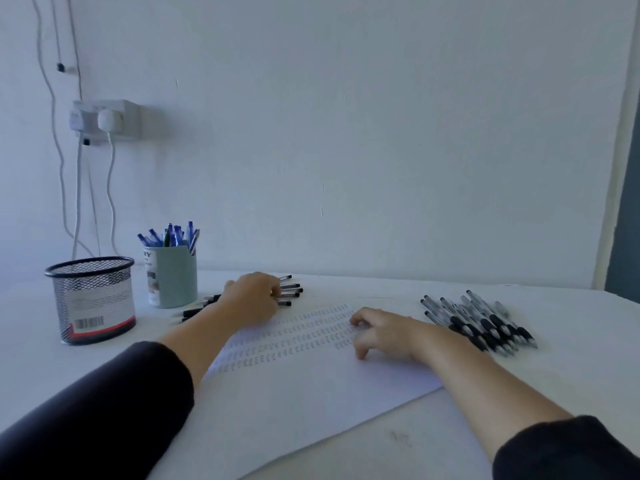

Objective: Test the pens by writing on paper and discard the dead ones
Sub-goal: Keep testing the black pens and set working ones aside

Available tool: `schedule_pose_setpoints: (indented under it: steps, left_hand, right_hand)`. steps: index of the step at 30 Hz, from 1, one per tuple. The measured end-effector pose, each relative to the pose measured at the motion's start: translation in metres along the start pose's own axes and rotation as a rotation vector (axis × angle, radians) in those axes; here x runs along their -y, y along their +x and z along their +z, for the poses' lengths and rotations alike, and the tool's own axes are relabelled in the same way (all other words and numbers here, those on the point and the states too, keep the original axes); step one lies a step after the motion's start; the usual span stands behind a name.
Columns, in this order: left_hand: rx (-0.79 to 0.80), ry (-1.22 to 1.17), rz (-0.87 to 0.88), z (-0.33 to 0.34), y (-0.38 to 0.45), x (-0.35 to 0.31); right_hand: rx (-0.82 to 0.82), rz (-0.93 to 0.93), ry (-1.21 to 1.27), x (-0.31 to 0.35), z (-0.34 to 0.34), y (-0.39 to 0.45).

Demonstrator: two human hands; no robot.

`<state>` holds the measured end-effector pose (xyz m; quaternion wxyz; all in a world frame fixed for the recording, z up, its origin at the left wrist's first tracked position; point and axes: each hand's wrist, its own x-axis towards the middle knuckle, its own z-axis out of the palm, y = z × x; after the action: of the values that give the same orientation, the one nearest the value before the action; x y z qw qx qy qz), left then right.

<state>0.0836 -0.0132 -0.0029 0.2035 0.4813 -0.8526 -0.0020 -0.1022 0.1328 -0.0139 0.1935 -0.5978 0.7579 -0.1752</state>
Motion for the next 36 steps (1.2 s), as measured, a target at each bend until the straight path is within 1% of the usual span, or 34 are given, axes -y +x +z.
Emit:
schedule_pose_setpoints:
  steps: [1, 2, 8, 12, 16, 18, 22, 24, 26, 32, 36]
  left_hand:
    - [0.02, 0.101, 0.039, 0.003, -0.001, 0.001]
    - [0.013, 0.15, 0.059, 0.003, -0.002, 0.001]
    - [0.028, 0.25, 0.062, 0.009, -0.004, -0.002]
    - [0.047, 0.259, 0.079, 0.01, -0.008, -0.008]
    - [0.035, 0.182, 0.092, 0.011, -0.009, -0.01]
    - [-0.019, 0.158, 0.114, 0.011, -0.01, -0.01]
    - [-0.206, 0.029, 0.202, 0.011, -0.012, -0.012]
    - [-0.34, 0.055, 0.257, 0.01, -0.014, -0.016]
    - [-0.443, 0.145, 0.29, 0.011, -0.015, -0.021]
    - [-0.632, 0.257, 0.378, 0.011, -0.017, -0.031]
    - [-0.662, 0.204, 0.434, 0.009, -0.02, -0.032]
  right_hand:
    - [-0.002, 0.008, 0.006, 0.0, 0.0, 0.0]
    - [-0.005, 0.015, 0.011, 0.0, 0.0, 0.0]
    - [0.011, 0.018, 0.021, 0.001, -0.001, -0.007]
    - [0.029, 0.007, 0.043, 0.001, -0.003, -0.011]
    - [0.027, 0.0, 0.05, 0.0, -0.003, -0.012]
    - [0.03, 0.0, 0.053, 0.0, -0.003, -0.012]
    - [0.037, 0.016, 0.055, 0.001, -0.003, -0.011]
    - [0.036, 0.022, 0.056, 0.0, -0.003, -0.01]
    - [0.034, 0.027, 0.066, 0.0, -0.003, -0.009]
    - [0.03, 0.035, 0.087, -0.003, -0.003, -0.008]
    - [0.031, 0.035, 0.09, -0.004, -0.003, -0.008]
